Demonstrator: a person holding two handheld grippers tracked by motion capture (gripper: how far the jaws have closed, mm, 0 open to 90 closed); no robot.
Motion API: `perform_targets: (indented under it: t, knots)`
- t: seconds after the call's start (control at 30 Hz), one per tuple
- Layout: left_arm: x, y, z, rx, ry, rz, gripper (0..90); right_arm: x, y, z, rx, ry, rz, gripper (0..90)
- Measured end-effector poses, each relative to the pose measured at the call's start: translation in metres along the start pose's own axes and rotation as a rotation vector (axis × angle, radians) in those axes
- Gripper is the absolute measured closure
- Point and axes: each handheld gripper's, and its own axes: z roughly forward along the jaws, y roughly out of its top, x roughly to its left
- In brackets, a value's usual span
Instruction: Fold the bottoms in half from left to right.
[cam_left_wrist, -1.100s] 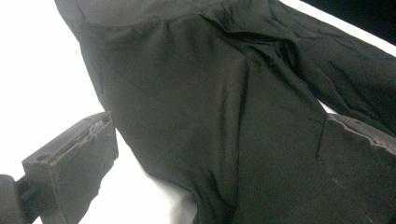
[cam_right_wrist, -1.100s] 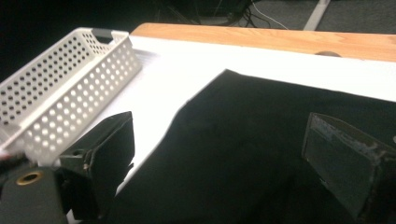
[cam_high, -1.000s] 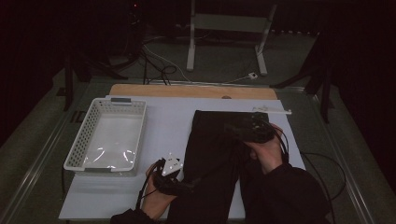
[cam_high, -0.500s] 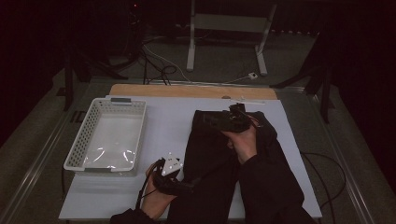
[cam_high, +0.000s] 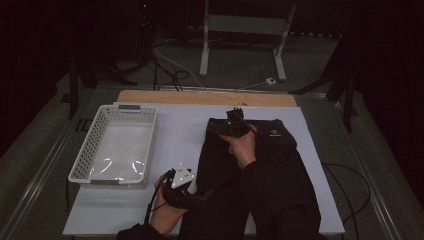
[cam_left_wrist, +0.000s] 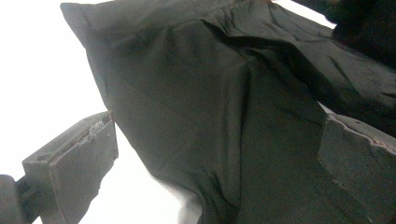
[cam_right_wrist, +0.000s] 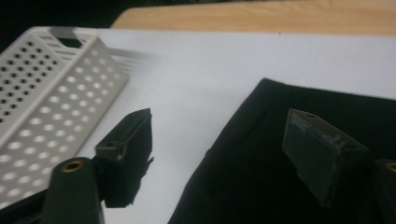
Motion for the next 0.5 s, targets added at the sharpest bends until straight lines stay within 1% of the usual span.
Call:
perform_targets:
  t: [0.07,0.1,0.13,0.2,0.27,0.33,0.43,0.5]
  knots:
    - [0.001,0.0,-0.002,-0.005,0.001,-0.003,0.0,-0.001,-0.003,0.011,0.021,-0.006,0.017,29.6]
    - [0.001,0.0,-0.003,-0.008,0.002,-0.003,0.0,-0.001,-0.004,0.014,0.028,-0.008,0.015,30.4]
    - [0.002,0.001,-0.004,-0.01,0.005,-0.003,0.0,-0.001,-0.006,0.019,0.036,-0.02,0.01,31.7]
    - [0.003,0.001,-0.006,-0.015,0.008,-0.004,0.0,0.001,-0.009,0.028,0.054,-0.051,-0.016,33.6]
    - [0.004,0.001,-0.008,-0.019,0.012,-0.009,0.0,0.003,-0.013,0.036,0.066,-0.071,-0.019,35.2]
    - [0.005,0.001,-0.009,-0.021,0.015,-0.009,0.0,0.005,-0.017,0.044,0.084,-0.099,-0.037,37.1]
    - [0.006,0.001,-0.01,-0.024,0.016,-0.011,0.0,0.008,-0.022,0.055,0.104,-0.123,-0.045,39.0]
    - [0.006,0.001,-0.01,-0.021,0.012,-0.014,0.0,0.011,-0.025,0.061,0.124,-0.136,-0.066,41.4]
